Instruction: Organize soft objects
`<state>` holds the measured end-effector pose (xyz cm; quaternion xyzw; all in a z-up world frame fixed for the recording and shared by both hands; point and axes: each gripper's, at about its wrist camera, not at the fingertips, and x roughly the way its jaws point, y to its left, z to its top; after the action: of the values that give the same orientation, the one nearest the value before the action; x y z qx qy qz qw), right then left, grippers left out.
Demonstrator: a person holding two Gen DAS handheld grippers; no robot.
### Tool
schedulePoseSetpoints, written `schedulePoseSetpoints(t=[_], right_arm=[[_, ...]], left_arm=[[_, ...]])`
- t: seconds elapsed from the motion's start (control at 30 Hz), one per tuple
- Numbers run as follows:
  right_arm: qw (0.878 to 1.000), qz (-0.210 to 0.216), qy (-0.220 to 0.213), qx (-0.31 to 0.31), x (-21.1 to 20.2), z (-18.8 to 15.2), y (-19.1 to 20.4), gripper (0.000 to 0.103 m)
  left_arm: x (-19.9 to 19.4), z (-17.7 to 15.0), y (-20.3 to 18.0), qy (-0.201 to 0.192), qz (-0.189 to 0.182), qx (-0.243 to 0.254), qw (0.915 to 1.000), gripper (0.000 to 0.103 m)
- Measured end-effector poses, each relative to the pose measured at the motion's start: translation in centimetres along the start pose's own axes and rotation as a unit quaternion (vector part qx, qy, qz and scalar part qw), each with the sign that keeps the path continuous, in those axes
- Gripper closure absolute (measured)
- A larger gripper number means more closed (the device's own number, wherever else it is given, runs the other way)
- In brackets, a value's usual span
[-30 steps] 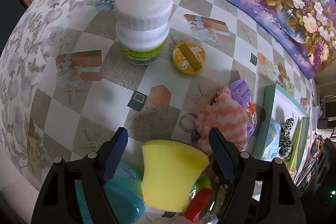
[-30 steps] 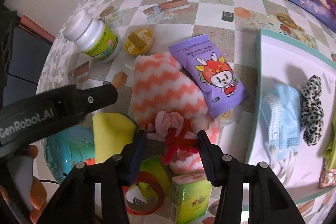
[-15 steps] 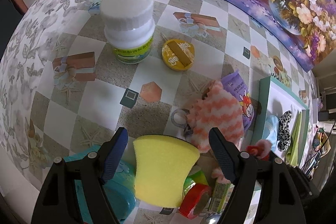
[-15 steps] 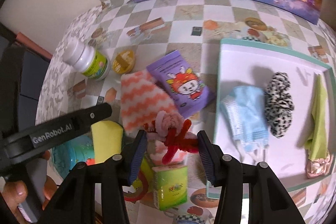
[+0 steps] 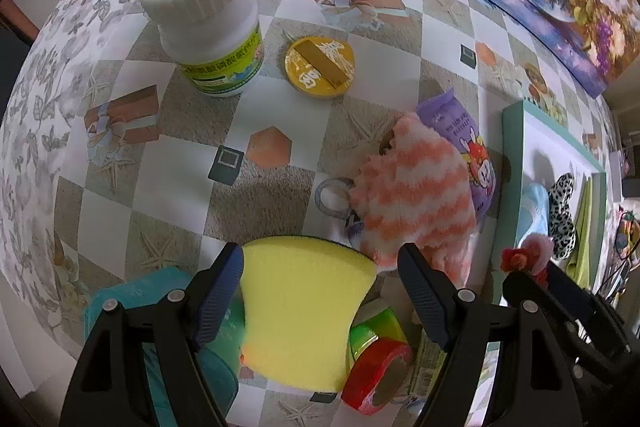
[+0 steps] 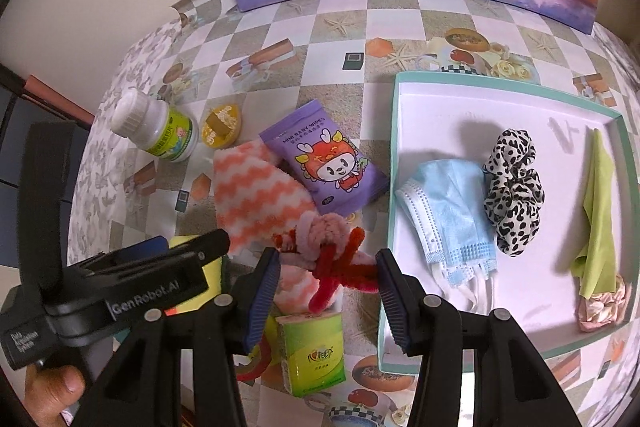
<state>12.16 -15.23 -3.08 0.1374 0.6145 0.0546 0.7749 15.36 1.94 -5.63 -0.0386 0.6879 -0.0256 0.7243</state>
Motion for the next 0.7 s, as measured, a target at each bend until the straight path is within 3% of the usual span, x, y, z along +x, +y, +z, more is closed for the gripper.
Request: schedulePoseSetpoints(t=[0.7], right_arm=[[1.000,0.003,-0.003,0.007,-0.7,-0.3,-0.1,0.051]], left_arm=[[1.2,-1.2,-1.9,0.004,0.048,0.039,0.9981,0.025]])
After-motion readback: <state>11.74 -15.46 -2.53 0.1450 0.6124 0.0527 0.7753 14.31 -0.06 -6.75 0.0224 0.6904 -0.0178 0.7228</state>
